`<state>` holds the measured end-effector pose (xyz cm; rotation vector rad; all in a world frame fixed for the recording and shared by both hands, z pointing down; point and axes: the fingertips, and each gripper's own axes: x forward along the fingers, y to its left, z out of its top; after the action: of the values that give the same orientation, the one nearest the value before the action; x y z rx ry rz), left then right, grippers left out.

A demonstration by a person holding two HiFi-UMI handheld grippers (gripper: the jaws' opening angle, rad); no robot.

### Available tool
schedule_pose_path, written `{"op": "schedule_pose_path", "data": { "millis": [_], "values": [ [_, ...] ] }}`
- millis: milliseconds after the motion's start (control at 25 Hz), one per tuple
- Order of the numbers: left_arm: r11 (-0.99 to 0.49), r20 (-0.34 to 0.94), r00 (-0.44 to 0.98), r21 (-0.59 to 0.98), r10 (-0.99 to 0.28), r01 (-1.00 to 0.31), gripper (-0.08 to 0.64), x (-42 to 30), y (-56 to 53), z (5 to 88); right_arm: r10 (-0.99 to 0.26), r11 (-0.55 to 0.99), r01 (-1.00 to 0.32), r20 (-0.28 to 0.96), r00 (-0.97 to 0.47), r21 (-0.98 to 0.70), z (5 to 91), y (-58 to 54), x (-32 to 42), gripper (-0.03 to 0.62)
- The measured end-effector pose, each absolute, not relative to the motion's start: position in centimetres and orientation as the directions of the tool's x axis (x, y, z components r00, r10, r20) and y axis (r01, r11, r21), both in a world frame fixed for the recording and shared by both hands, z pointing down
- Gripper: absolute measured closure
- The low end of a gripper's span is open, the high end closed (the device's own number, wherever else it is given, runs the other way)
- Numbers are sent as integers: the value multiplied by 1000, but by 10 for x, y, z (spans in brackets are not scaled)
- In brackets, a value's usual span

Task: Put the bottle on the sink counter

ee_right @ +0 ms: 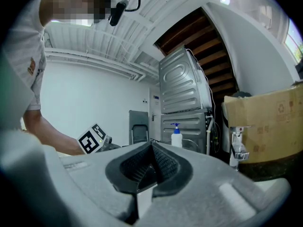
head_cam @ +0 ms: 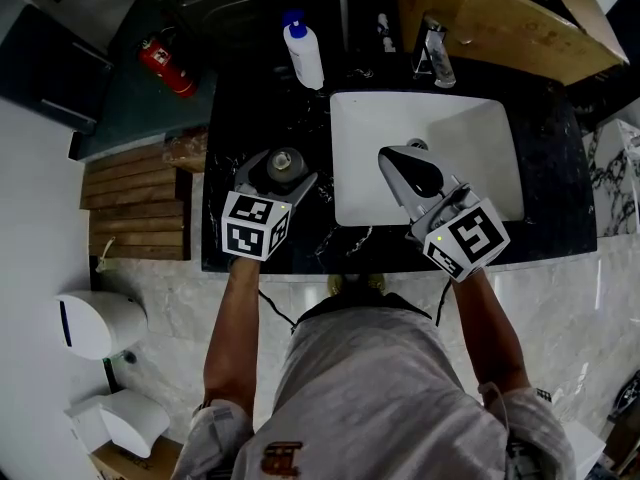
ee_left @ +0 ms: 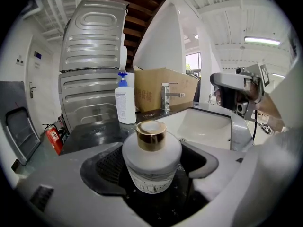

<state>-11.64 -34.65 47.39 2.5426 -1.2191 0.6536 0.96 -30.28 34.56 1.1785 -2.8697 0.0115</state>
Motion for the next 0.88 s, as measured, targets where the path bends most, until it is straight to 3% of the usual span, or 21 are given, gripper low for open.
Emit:
{"op": "schedule_pose_path", "data": {
  "millis": [200, 520, 880],
  "values": [
    [-586, 415, 537, 12, -734, -811, 198, -126, -342, 441, -702, 712, -702, 31, -712, 6, 342, -302, 9, 592],
    [-580, 177, 572, 7, -801, -814, 210, -114, -321, 351, -683, 730, -683, -10, -730, 21, 322, -296, -1, 592],
    [-625, -32, 625, 28, -780, -780, 396, -83, -291, 289, -658, 751, -660, -63, -750, 26, 300, -284, -13, 592]
  ]
}}
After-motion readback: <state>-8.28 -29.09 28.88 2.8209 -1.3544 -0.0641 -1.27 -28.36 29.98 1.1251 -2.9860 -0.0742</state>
